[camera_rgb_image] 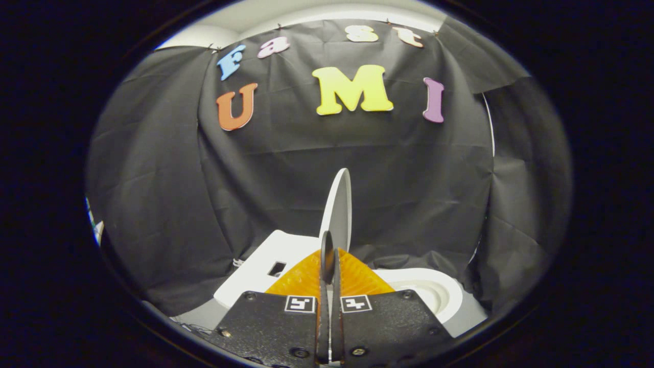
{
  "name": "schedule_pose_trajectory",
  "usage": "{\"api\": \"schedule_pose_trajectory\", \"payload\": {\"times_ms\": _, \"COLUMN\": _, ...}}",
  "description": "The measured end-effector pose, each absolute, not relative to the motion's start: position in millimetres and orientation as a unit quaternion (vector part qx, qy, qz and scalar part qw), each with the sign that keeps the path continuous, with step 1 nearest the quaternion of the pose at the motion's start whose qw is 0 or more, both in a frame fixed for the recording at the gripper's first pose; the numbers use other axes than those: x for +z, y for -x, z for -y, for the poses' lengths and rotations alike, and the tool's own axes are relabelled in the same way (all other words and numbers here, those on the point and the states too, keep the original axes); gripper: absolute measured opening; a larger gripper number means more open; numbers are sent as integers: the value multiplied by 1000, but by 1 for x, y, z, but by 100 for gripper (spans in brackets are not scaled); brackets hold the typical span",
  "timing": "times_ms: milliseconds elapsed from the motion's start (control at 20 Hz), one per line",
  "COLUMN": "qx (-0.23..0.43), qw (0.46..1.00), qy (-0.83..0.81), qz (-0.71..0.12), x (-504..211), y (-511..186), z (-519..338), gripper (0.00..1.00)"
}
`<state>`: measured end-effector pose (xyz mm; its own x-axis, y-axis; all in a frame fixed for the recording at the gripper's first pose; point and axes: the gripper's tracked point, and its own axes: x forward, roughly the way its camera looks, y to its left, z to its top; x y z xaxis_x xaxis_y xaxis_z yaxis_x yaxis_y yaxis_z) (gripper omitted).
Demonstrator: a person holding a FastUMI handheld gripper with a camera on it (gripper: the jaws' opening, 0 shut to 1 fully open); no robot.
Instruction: Open the toilet lid.
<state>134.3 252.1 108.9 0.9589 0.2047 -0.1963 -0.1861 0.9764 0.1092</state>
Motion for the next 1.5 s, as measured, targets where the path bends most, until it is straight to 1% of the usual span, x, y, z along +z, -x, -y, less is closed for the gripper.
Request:
{"api": "schedule_pose_trajectory", "payload": {"times_ms": 300, "qx": 115, "qw": 987, "qy": -35, "qz": -110, "x": 109, "y": -137, "z": -287, "gripper": 5}}
{"api": "schedule_pose_trajectory", "payload": {"times_ms": 600, "qx": 147, "qw": 982, "qy": 4, "qz": -119, "x": 105, "y": -136, "z": -324, "gripper": 6}}
{"api": "schedule_pose_trajectory", "payload": {"times_ms": 700, "qx": 168, "qw": 979, "qy": 10, "qz": -119, "x": 104, "y": -135, "z": -331, "gripper": 13}}
{"api": "schedule_pose_trajectory", "payload": {"times_ms": 800, "qx": 193, "qw": 974, "qy": 7, "qz": -115, "x": 106, "y": -131, "z": -337, "gripper": 22}}
{"api": "schedule_pose_trajectory", "payload": {"times_ms": 900, "qx": 230, "qw": 968, "qy": -13, "qz": -95, "x": 122, "y": -124, "z": -345, "gripper": 36}}
{"api": "schedule_pose_trajectory", "payload": {"times_ms": 950, "qx": 235, "qw": 969, "qy": -25, "qz": -76, "x": 134, "y": -121, "z": -342, "gripper": 43}}
{"api": "schedule_pose_trajectory", "payload": {"times_ms": 1200, "qx": 186, "qw": 979, "qy": -76, "qz": 25, "x": 198, "y": -108, "z": -279, "gripper": 77}}
{"api": "schedule_pose_trajectory", "payload": {"times_ms": 1350, "qx": 161, "qw": 982, "qy": -93, "qz": 40, "x": 198, "y": -100, "z": -235, "gripper": 98}}
{"api": "schedule_pose_trajectory", "payload": {"times_ms": 1500, "qx": 118, "qw": 988, "qy": -89, "qz": 44, "x": 187, "y": -94, "z": -175, "gripper": 98}}
